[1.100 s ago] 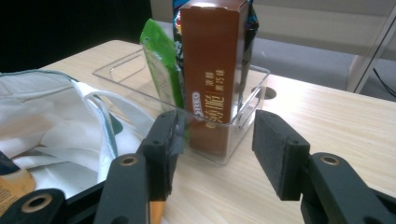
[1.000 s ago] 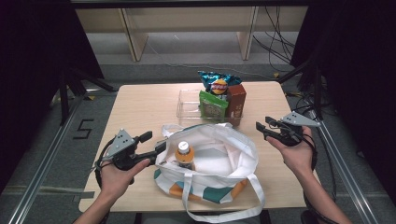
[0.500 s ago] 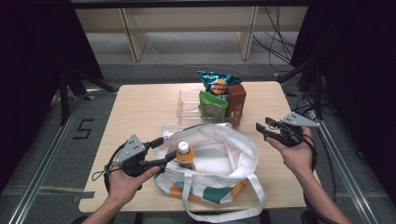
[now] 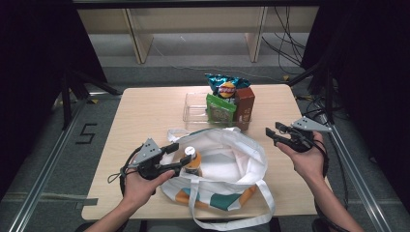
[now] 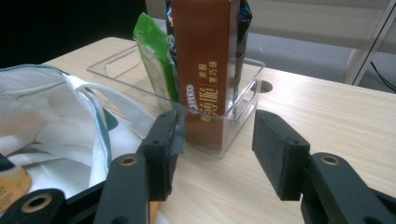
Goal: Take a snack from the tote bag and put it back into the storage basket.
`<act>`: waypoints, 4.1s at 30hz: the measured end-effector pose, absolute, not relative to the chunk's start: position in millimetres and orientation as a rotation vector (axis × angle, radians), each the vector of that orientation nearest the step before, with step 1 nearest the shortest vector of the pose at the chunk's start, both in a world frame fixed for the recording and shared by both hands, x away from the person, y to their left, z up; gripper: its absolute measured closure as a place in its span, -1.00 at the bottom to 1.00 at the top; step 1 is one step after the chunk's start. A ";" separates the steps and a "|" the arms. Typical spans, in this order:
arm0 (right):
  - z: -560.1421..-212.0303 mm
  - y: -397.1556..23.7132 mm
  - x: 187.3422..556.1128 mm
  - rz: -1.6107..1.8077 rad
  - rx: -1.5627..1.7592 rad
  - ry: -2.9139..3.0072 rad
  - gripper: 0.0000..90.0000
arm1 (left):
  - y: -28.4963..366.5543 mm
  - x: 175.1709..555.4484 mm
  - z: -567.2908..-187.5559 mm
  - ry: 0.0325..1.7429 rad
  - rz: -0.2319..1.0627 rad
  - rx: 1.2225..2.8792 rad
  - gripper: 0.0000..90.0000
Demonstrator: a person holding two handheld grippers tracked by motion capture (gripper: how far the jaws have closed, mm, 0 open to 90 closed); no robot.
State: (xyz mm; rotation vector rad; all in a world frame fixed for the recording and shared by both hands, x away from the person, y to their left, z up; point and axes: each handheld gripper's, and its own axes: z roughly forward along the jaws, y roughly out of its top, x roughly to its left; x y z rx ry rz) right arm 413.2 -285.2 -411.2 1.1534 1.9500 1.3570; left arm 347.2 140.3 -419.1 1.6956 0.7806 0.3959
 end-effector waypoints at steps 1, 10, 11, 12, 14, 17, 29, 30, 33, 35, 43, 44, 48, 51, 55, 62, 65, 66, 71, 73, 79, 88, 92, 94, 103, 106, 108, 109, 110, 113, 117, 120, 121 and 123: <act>-411.2 -285.2 413.2 1.357 1.153 1.951 0.15 | 139.5 347.6 -419.4 0.782 0.399 1.698 -0.17; -410.8 -286.2 413.2 1.354 1.146 1.955 0.15 | 132.8 351.8 -424.0 0.750 0.395 1.694 -0.09; -410.7 -286.2 413.0 1.353 1.149 1.957 0.15 | 132.6 351.6 -424.1 0.749 0.399 1.694 -0.08; -411.4 -285.8 412.8 1.346 1.153 1.947 0.15 | 132.7 351.1 -423.9 0.757 0.406 1.701 -0.07; -412.5 -285.3 413.5 1.348 1.155 1.943 0.15 | 131.6 351.4 -424.9 0.757 0.399 1.701 -0.03; -412.1 -284.8 413.0 1.344 1.169 1.962 0.15 | 128.4 351.7 -427.2 0.746 0.399 1.708 0.01; -413.8 -283.9 412.8 1.337 1.168 1.971 0.15 | 121.8 352.5 -429.2 0.706 0.441 1.706 0.28; -413.9 -284.3 412.8 1.336 1.169 1.974 0.15 | 122.2 351.8 -428.5 0.712 0.445 1.716 0.29; -415.6 -284.7 414.2 1.342 1.154 1.975 0.15 | 123.1 352.4 -428.6 0.724 0.432 1.706 0.30; -415.8 -284.5 413.6 1.343 1.167 1.981 0.15 | 123.4 352.6 -428.3 0.720 0.428 1.708 0.30; -415.4 -285.0 414.4 1.342 1.145 1.976 0.15 | 128.6 352.9 -418.0 0.709 0.433 1.675 0.31; -415.3 -284.8 414.3 1.340 1.147 1.975 0.15 | 129.6 353.2 -416.0 0.705 0.436 1.668 0.31; -414.7 -284.3 413.7 1.336 1.154 1.976 0.15 | 132.7 353.7 -411.0 0.704 0.445 1.657 0.31; -414.5 -284.2 413.5 1.340 1.162 1.976 0.15 | 133.9 354.1 -408.1 0.704 0.442 1.651 0.31; -415.5 -284.6 414.6 1.340 1.151 1.973 0.15 | 133.8 354.4 -404.3 0.698 0.441 1.653 0.31; -415.8 -286.1 415.2 1.339 1.141 1.976 0.15 | 135.4 355.8 -398.4 0.693 0.441 1.648 0.31; -415.9 -286.0 415.2 1.340 1.142 1.975 0.15 | 135.6 356.0 -396.8 0.695 0.436 1.647 0.31; -415.9 -285.9 415.1 1.339 1.142 1.975 0.15 | 135.6 356.1 -396.3 0.696 0.434 1.645 0.31; -415.3 -285.9 414.3 1.328 1.143 1.983 0.15 | 136.5 357.3 -393.0 0.694 0.438 1.640 0.31; -415.8 -284.8 413.7 1.333 1.151 1.971 0.15 | 136.2 357.9 -392.1 0.692 0.431 1.629 0.31; -415.7 -284.8 413.6 1.331 1.149 1.970 0.15 | 137.3 358.4 -388.6 0.690 0.440 1.636 0.31; -417.1 -284.1 414.9 1.340 1.137 1.966 0.15 | 138.1 359.3 -385.4 0.694 0.433 1.628 0.31; -417.2 -282.9 413.7 1.349 1.159 1.963 0.14 | 138.5 360.1 -383.0 0.692 0.435 1.620 0.31; -416.2 -283.9 412.5 1.333 1.166 1.976 0.14 | 139.0 360.7 -381.9 0.688 0.437 1.619 0.31; -416.8 -283.5 413.3 1.338 1.164 1.970 0.14 | 139.8 362.4 -377.9 0.691 0.436 1.613 0.31; -417.0 -283.7 413.7 1.338 1.159 1.966 0.14 | 139.1 363.7 -376.8 0.686 0.431 1.600 0.31; -417.2 -284.2 414.2 1.336 1.154 1.965 0.13 | 139.5 363.3 -375.1 0.691 0.435 1.610 0.31; -417.6 -281.7 412.9 1.355 1.189 1.942 0.13 | 139.3 363.6 -374.5 0.690 0.435 1.605 0.31; -417.7 -282.0 413.2 1.354 1.182 1.943 0.13 | 139.4 363.8 -373.8 0.689 0.436 1.605 0.31; -417.8 -282.1 413.0 1.354 1.186 1.944 0.13 | 139.9 364.6 -371.5 0.684 0.440 1.602 0.31; -417.1 -282.9 413.2 1.355 1.181 1.965 0.13 | 140.0 365.3 -368.3 0.684 0.442 1.595 0.31; -417.6 -282.8 413.3 1.361 1.179 1.965 0.13 | 139.9 365.8 -366.4 0.678 0.444 1.588 0.31; -417.6 -282.7 413.0 1.362 1.184 1.968 0.13 | 140.2 365.8 -365.8 0.676 0.447 1.594 0.31; -418.2 -283.0 413.8 1.359 1.169 1.966 0.13 | 139.7 366.3 -365.3 0.676 0.445 1.593 0.31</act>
